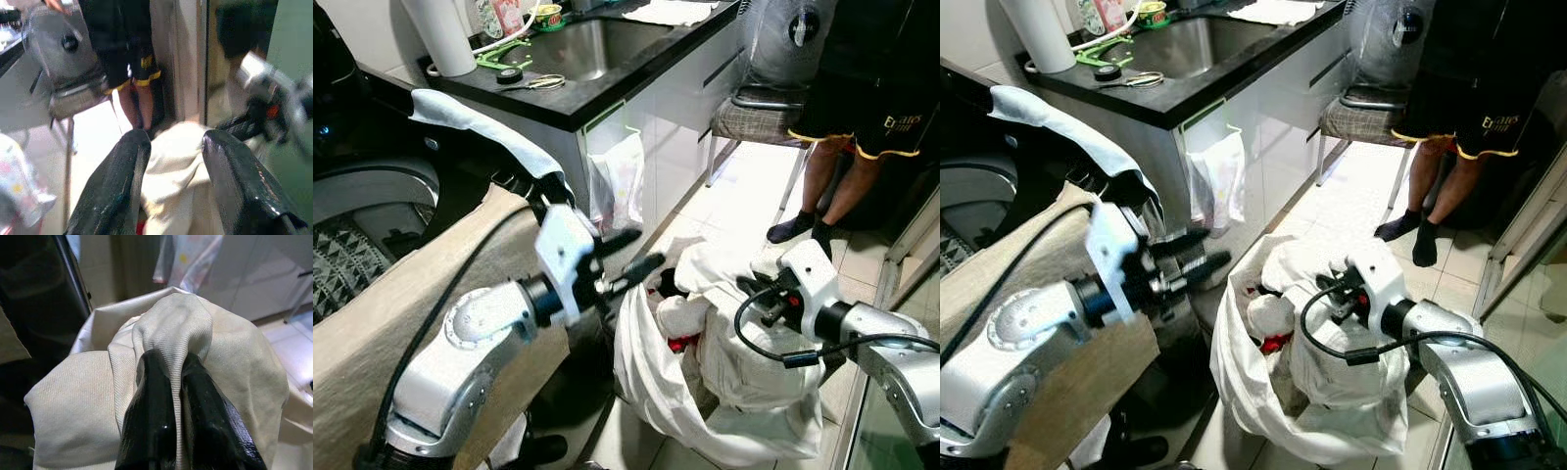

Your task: Clothes washing

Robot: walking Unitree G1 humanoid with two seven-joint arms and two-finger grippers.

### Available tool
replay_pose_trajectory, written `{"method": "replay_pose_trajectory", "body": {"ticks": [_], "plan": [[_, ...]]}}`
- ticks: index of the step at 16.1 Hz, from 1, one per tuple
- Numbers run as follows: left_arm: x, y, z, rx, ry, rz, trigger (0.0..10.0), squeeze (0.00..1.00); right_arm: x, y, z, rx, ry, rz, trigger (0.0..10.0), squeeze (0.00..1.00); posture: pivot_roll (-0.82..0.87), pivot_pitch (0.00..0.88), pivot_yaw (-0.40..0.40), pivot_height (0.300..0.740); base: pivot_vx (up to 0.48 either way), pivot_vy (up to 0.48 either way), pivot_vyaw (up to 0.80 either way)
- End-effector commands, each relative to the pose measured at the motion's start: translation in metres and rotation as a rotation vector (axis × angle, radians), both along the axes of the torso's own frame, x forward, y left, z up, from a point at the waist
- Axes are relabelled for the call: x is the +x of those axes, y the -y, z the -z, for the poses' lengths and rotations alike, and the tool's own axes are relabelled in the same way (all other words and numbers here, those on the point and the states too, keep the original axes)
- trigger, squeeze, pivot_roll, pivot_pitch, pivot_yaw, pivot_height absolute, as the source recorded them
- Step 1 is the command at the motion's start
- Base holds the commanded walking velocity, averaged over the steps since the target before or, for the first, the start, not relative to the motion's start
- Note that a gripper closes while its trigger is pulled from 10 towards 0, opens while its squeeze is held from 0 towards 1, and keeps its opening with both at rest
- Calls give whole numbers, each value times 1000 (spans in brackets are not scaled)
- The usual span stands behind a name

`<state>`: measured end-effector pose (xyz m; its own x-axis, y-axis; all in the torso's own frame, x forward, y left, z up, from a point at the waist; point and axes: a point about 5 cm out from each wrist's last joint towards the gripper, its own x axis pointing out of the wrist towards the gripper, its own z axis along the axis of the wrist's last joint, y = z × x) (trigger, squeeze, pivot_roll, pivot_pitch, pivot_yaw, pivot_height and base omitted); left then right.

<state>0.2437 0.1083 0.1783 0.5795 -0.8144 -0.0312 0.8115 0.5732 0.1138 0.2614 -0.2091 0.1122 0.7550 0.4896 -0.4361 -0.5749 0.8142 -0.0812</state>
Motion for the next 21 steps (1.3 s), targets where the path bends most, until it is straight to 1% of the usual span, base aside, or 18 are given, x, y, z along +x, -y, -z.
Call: {"method": "replay_pose_trajectory", "body": {"ticks": [1,2,3,4,5,8,9,10,12,14,15,21], "plan": [[1,-3,9,67,16,-13,10000,0,1,4,0,-10,18,23,10000,0,-62,20,116,740,0,0,0],[2,-7,22,134,7,-23,10000,0,0,4,3,-6,11,26,10000,0,-64,22,114,740,0,0,0],[1,-8,28,157,0,-17,10000,0,-1,3,4,-6,8,25,10000,0,-64,22,114,740,0,0,0],[-1,-11,42,232,-19,-7,10000,0,-3,5,10,-31,2,36,10000,0,-65,26,114,740,0,0,0],[-4,-12,46,257,-22,1,10000,0,-4,7,13,-47,0,54,10000,0,-65,26,115,740,0,0,0],[-4,-12,45,239,-15,-3,10000,0,-4,14,14,-44,1,106,10000,0,-65,27,118,740,0,0,0],[-4,-12,45,239,-12,-1,10000,0,-4,16,14,-38,-3,119,10000,180,-66,27,119,740,0,0,0],[-4,-12,45,240,-6,2,10000,0,-5,19,15,-36,-4,132,10000,1000,-66,27,119,740,0,0,0],[-4,-11,44,236,-1,8,10000,0,-7,25,17,-54,-5,165,10000,1000,-67,28,123,740,0,0,0],[-4,-10,44,231,1,11,10000,0,-7,28,18,-62,-4,190,10000,996,-66,28,126,740,0,0,0],[-4,-9,44,229,2,16,10000,0,-7,31,20,-69,-4,204,10000,0,-64,28,129,740,0,0,0],[-2,-10,42,234,14,9,10000,0,-4,35,21,-76,10,246,10000,0,-58,24,128,740,0,0,0]]}}
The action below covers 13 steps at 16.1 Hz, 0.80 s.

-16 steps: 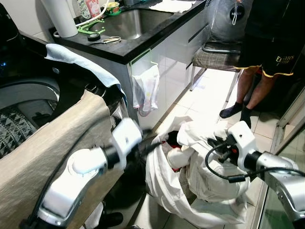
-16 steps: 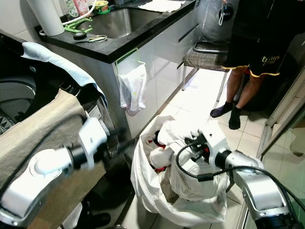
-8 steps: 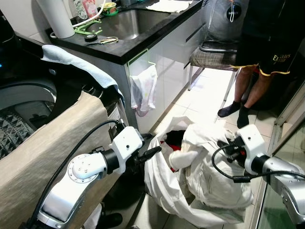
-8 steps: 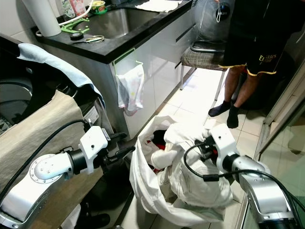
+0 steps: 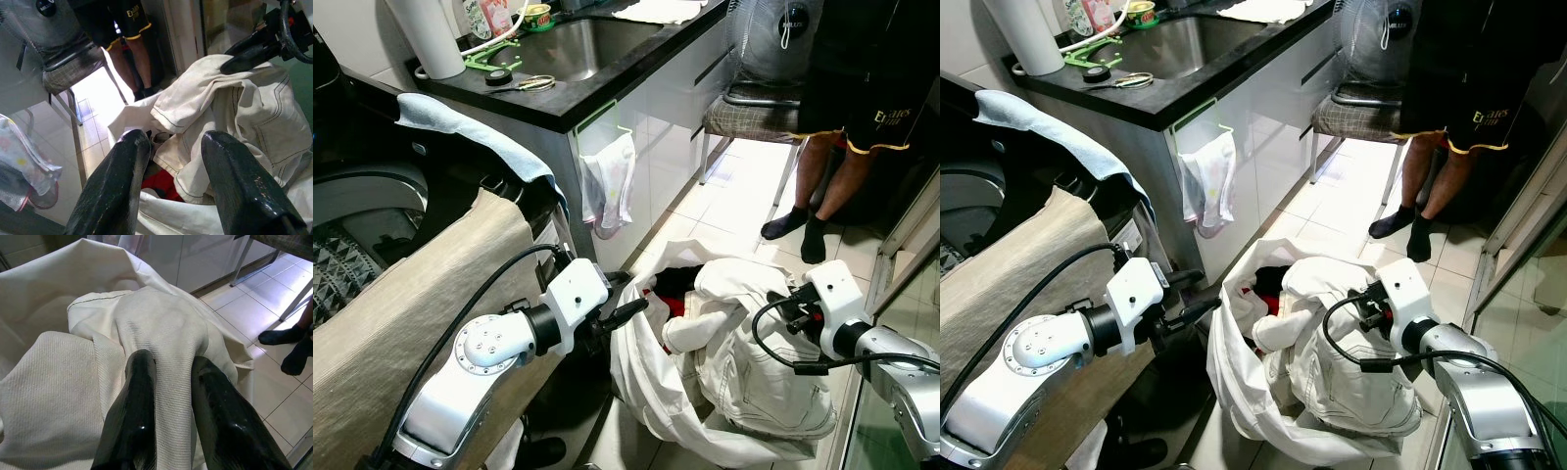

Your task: Clothes washing

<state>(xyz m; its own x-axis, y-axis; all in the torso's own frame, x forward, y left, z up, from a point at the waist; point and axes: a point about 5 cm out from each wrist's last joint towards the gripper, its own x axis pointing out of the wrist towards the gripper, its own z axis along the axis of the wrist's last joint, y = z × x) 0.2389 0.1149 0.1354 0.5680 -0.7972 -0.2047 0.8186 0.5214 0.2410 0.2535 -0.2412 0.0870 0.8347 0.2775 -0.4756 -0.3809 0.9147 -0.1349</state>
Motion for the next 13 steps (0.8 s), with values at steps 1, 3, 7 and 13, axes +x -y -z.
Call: {"method": "replay_pose_trajectory", "body": {"ticks": [1,3,7,13], "plan": [[3,-3,-1,14,9,-7,10000,0,4,3,-5,0,28,22,10000,0,-57,23,127,740,0,0,0],[3,-3,-2,11,14,-9,10000,0,6,5,-7,14,37,24,824,0,-56,22,127,740,0,0,0],[4,-4,-3,9,18,-12,10000,0,7,6,-11,25,52,25,0,0,-56,17,126,740,0,0,0],[7,-5,-7,1,30,-17,10000,0,13,23,-62,94,260,70,0,0,-51,6,130,740,0,0,0]]}}
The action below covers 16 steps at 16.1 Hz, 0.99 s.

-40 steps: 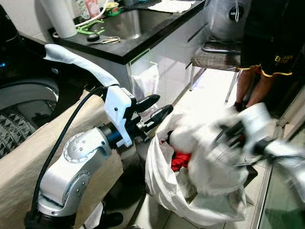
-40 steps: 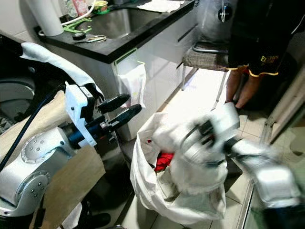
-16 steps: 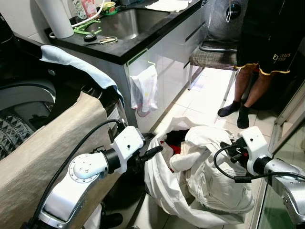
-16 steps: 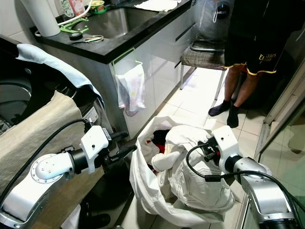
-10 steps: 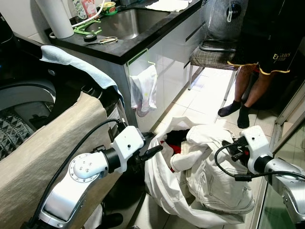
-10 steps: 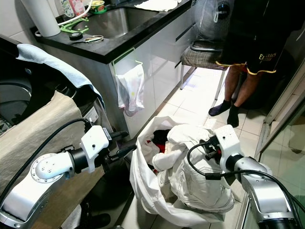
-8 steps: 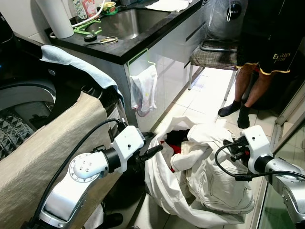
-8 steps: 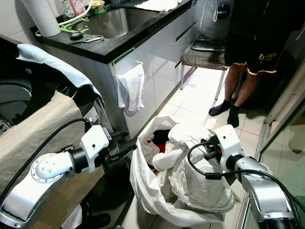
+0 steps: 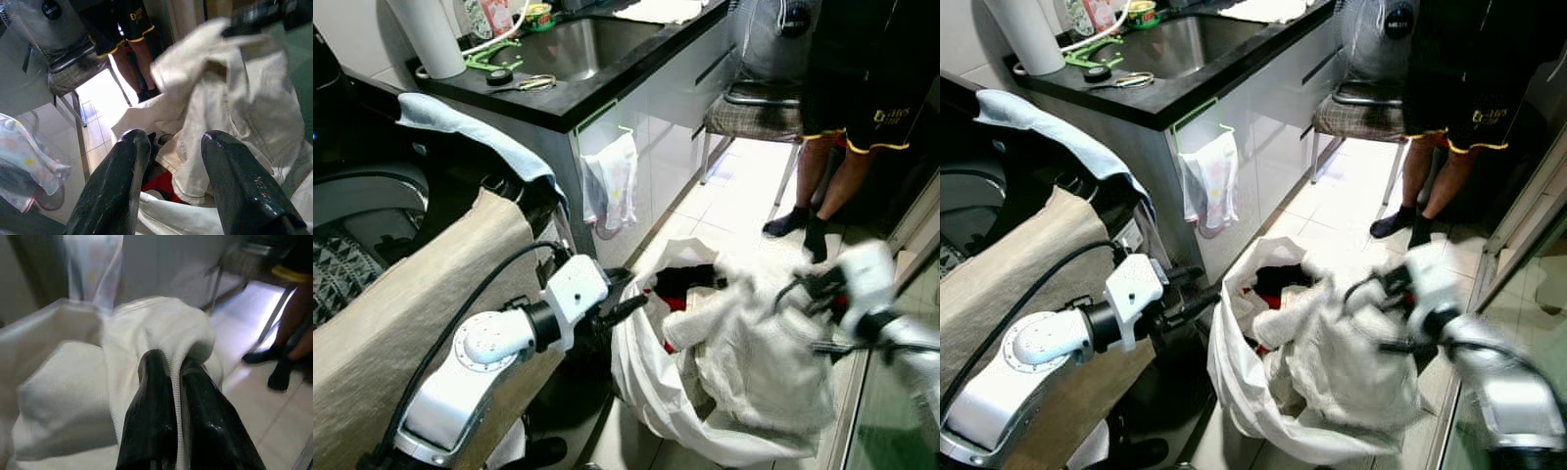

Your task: Clothes washing

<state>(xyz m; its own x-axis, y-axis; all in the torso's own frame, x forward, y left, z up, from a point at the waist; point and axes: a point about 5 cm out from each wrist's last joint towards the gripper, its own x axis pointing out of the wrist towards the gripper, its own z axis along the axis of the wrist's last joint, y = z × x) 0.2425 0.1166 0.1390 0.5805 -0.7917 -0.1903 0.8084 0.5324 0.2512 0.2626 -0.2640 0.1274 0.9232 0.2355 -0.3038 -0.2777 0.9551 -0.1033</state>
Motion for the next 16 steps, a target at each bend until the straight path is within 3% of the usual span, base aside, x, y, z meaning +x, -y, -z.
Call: {"method": "replay_pose_trajectory", "body": {"ticks": [1,3,5,7,8,10,11,12,13,15,16], "plan": [[4,-3,-4,5,14,-5,10000,0,5,6,-38,7,157,2,0,0,-52,5,131,740,0,0,0],[4,-3,-4,3,15,-3,10000,0,8,12,-62,38,259,35,0,0,-59,3,139,740,0,0,0],[5,0,-6,-15,17,3,10000,0,12,24,-122,128,494,91,0,0,-63,0,143,740,0,0,0],[5,0,-5,-12,18,7,10000,0,11,21,-150,68,584,61,0,0,-67,0,148,740,0,0,0],[5,0,-5,-11,17,9,10000,0,13,26,-170,129,666,120,0,0,-70,0,153,740,0,0,0],[7,0,-5,-9,20,15,10000,0,16,33,-189,68,724,167,0,0,-73,0,156,740,0,0,0],[8,0,-6,-8,22,16,10000,0,16,40,-207,134,808,232,0,0,-75,0,159,740,0,0,0],[9,1,-6,-11,23,18,10000,0,19,39,-205,117,759,211,0,0,-80,0,159,740,0,0,0],[9,2,-6,-12,24,20,10000,0,22,26,-186,-119,658,103,0,0,-79,0,159,740,0,0,0],[8,2,-5,-12,23,19,10000,0,18,35,-202,172,782,238,0,0,-73,0,162,740,0,0,0],[8,1,-6,-14,22,13,10000,0,16,37,-209,182,811,248,0,0,-73,0,162,740,0,0,0]]}}
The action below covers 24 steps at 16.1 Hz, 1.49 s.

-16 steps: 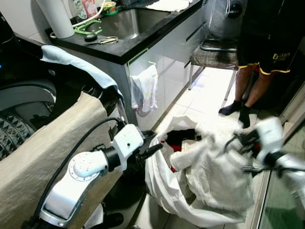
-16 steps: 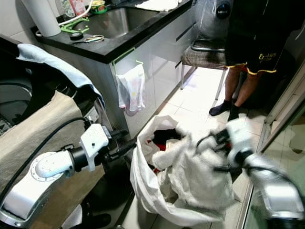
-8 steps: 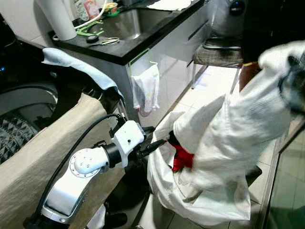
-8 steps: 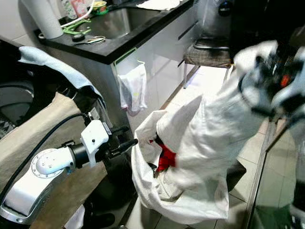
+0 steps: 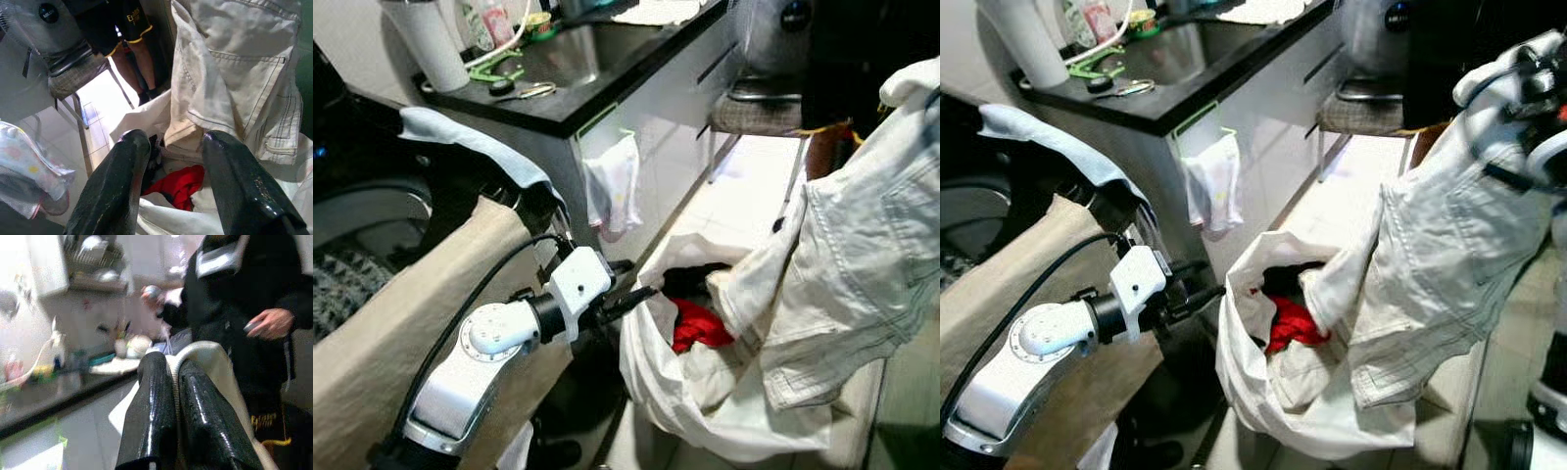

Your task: Clothes washing

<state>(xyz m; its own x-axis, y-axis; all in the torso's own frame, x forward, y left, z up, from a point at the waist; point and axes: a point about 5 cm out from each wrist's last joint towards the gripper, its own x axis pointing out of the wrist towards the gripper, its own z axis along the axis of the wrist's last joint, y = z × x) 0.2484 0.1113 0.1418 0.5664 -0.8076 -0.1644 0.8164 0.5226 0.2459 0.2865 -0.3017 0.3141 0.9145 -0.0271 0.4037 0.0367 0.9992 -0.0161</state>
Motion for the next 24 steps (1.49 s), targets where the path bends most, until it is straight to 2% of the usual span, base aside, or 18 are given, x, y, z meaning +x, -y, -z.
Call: {"method": "replay_pose_trajectory", "body": {"ticks": [1,3,4,5,7,9,12,14,15,16,18,19,20,21,23,24], "plan": [[3,-4,-3,13,15,-14,10000,0,-8,0,-29,4,134,0,0,0,-73,0,162,740,0,0,0],[7,-5,-4,11,29,-32,10000,0,-12,6,-62,88,287,23,0,0,-78,1,169,740,0,0,0],[10,-4,-7,-7,40,-43,10000,0,-15,10,-89,139,389,27,0,0,-78,1,169,740,0,0,0],[10,-4,-7,-7,40,-43,10000,0,-15,10,-89,139,389,27,0,0,-78,1,169,740,0,0,0],[13,-2,-10,-28,48,-55,10000,0,-15,8,-120,117,466,8,0,0,-81,0,166,740,0,0,0],[13,-2,-10,-30,54,-64,10000,0,-11,7,-127,98,480,7,0,0,-78,0,161,740,0,0,0],[13,-2,-11,-38,56,-76,10000,0,-9,21,-133,129,509,62,0,0,-74,0,156,740,0,0,0],[13,-1,-11,-40,57,-78,10000,0,-8,19,-135,130,508,25,0,0,-69,0,151,740,0,0,0],[13,-1,-11,-42,58,-76,10000,0,-6,12,-134,117,484,-30,0,0,-69,0,151,740,0,0,0],[12,2,-15,-73,61,-70,10000,0,-2,-18,-126,33,389,-241,0,0,-72,0,152,740,0,0,0],[13,5,-23,-129,64,-64,10000,0,-4,-51,-113,-44,314,-464,0,0,-74,0,153,740,0,0,0],[14,8,-32,-169,71,-46,10000,0,-7,-79,-98,-72,262,-638,0,0,-78,0,157,740,0,0,0],[15,9,-35,-176,77,-38,10000,0,-9,-95,-87,-113,225,-709,0,0,-78,0,157,740,0,0,0],[16,10,-41,-174,96,-23,10000,0,-12,-125,-60,-188,135,-826,0,0,-77,0,157,740,0,0,0],[15,11,-44,-172,103,-9,10000,0,-15,-146,-40,-196,60,-925,0,0,-76,0,156,740,0,0,0],[14,11,-45,-166,104,0,10000,0,-16,-150,-31,-235,13,-934,0,0,-73,0,153,740,0,0,0]]}}
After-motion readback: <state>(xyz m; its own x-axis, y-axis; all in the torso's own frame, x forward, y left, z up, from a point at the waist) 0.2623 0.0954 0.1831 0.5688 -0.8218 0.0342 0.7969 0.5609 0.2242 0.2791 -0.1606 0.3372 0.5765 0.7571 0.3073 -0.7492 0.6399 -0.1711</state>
